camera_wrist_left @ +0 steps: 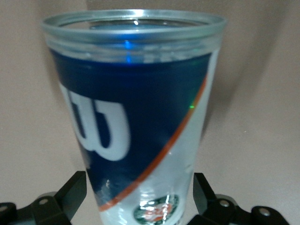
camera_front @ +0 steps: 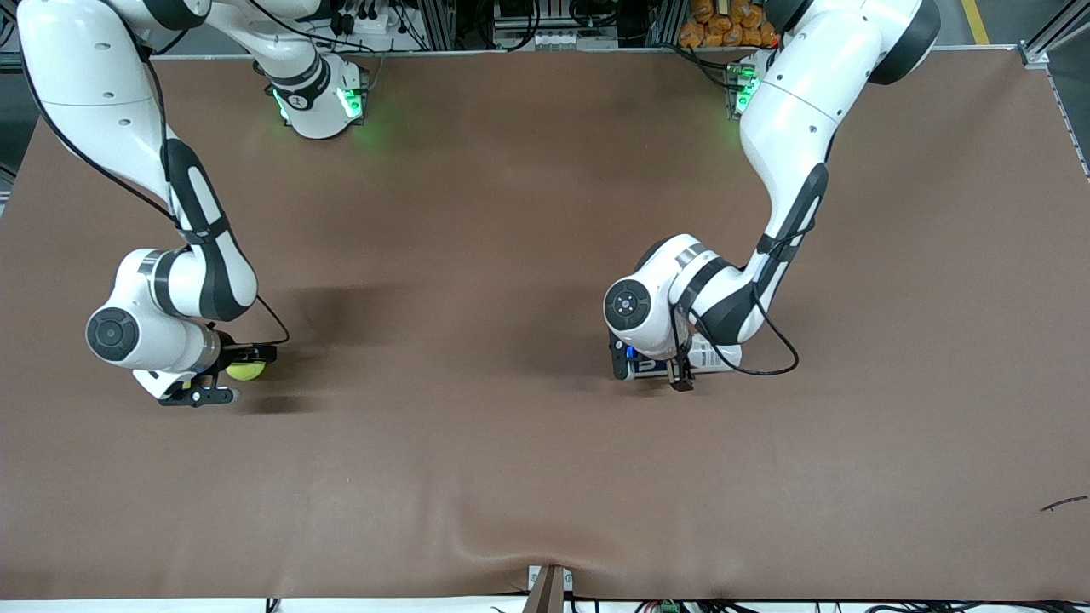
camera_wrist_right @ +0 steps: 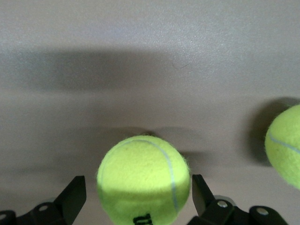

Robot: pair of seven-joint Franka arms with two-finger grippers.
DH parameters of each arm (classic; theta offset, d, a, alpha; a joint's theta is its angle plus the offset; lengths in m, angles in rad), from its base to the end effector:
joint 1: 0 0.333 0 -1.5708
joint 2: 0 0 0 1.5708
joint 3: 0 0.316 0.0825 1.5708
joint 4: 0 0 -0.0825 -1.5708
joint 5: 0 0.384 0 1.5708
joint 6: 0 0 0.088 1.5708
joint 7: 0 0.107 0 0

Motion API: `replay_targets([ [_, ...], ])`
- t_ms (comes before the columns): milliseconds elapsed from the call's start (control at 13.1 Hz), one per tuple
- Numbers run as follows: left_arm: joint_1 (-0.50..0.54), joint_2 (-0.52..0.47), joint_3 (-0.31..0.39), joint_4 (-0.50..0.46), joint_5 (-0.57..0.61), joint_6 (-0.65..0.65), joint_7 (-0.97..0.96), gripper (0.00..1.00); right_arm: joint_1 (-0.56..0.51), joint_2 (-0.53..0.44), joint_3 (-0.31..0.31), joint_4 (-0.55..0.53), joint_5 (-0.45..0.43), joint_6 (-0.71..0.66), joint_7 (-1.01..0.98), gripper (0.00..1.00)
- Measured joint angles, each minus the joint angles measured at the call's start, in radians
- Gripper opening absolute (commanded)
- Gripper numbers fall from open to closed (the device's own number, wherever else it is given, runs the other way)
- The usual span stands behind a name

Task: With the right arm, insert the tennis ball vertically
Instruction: 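Lift the Wilson ball off the table with the right gripper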

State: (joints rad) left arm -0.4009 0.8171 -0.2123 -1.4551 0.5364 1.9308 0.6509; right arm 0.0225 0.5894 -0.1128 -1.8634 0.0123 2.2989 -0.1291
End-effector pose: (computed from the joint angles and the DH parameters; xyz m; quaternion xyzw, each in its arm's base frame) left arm 0.5946 -0.3474 0.1855 -0.7162 0.6642 0.1555 0.1475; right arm 0.6208 -0.0532 0.1887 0.9966 0.0220 -0.0775 0.0193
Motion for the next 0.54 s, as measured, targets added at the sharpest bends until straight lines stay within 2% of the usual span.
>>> replay_targets([
  [76, -0.001, 0.0, 0.003, 0.0, 0.0, -0.001, -0.001, 1.0, 0.0, 0.0, 0.0, 0.001, 0.0, 0.001, 0.0, 0.48],
  [153, -0.002, 0.001, 0.011, 0.0, 0.0, -0.002, -0.002, 1.0, 0.0, 0.0, 0.0, 0.003, 0.0, 0.003, 0.0, 0.33],
  [229, -0.003, 0.003, 0.019, 0.0, 0.0, -0.004, -0.003, 1.0, 0.0, 0.0, 0.0, 0.008, 0.0, 0.004, 0.0, 0.26],
  [306, -0.002, 0.006, 0.024, 0.0, 0.0, -0.006, -0.003, 1.0, 0.0, 0.0, 0.0, 0.014, 0.0, 0.004, 0.0, 0.22],
  [535, -0.004, 0.023, 0.026, 0.0, 0.0, -0.007, -0.005, 1.0, 0.0, 0.0, 0.0, 0.028, 0.0, 0.004, 0.0, 0.22],
])
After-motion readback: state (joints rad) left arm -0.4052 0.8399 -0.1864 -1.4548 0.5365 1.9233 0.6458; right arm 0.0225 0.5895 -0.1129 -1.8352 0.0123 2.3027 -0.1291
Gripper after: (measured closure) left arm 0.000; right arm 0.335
